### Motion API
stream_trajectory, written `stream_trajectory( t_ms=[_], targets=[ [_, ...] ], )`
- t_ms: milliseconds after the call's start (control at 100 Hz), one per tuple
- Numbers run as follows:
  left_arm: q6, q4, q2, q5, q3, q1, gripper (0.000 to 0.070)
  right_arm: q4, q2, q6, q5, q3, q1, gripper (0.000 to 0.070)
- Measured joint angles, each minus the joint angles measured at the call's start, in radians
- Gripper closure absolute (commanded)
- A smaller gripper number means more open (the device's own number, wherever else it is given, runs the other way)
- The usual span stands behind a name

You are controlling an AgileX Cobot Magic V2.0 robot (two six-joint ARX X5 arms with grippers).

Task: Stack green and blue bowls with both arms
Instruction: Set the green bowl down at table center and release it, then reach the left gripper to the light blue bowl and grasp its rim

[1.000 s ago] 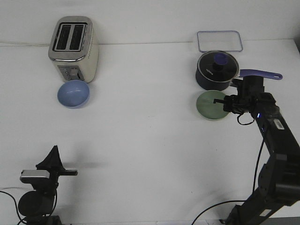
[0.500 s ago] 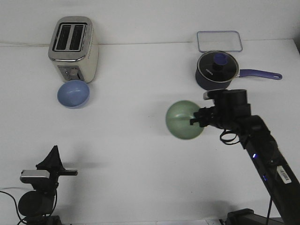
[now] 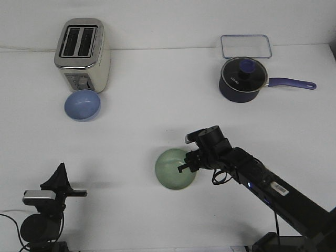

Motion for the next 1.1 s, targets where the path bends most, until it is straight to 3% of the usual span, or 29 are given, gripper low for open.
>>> stream_trajectory(
  t_ms=[260, 300, 380, 430, 680, 850, 990, 1100],
  targets=[
    [0.000, 0.000, 0.000, 0.000, 0.000, 0.000, 0.0685, 0.033, 0.093, -0.019, -0.002, 0.000, 0.000, 0.0697],
    [0.000, 0.000, 0.000, 0.000, 0.000, 0.000, 0.0685, 0.033, 0.099, -0.024, -0.002, 0.000, 0.000, 0.0659],
    [0.000, 0.000, 0.000, 0.000, 0.000, 0.000, 0.0686, 0.035, 0.102, -0.031, -0.005, 0.000, 0.000, 0.0491],
    [0.000, 0.000, 0.000, 0.000, 0.000, 0.000, 0.0686, 0.038, 0.102, -0.035, -0.005, 0.000, 0.000, 0.0427],
    [-0.013, 0.034, 0.000, 0.000, 0.000, 0.000, 0.0689, 0.042, 0.080, -0.063, -0.013, 0.001, -0.026, 0.0417],
    [-0.150, 0.106, 0.000, -0.005, 0.000, 0.000, 0.0688, 0.103, -0.065, -0.104, -0.015, 0.036, -0.105, 0.0417],
    [-0.311, 0.060, 0.005, -0.033, 0.003, 0.000, 0.0687, 0.174, -0.185, -0.125, -0.039, 0.055, -0.217, 0.0417],
    [-0.388, 0.004, 0.065, -0.053, 0.044, 0.000, 0.0686, 0.176, -0.226, -0.145, -0.037, 0.034, -0.294, 0.0417]
  ],
)
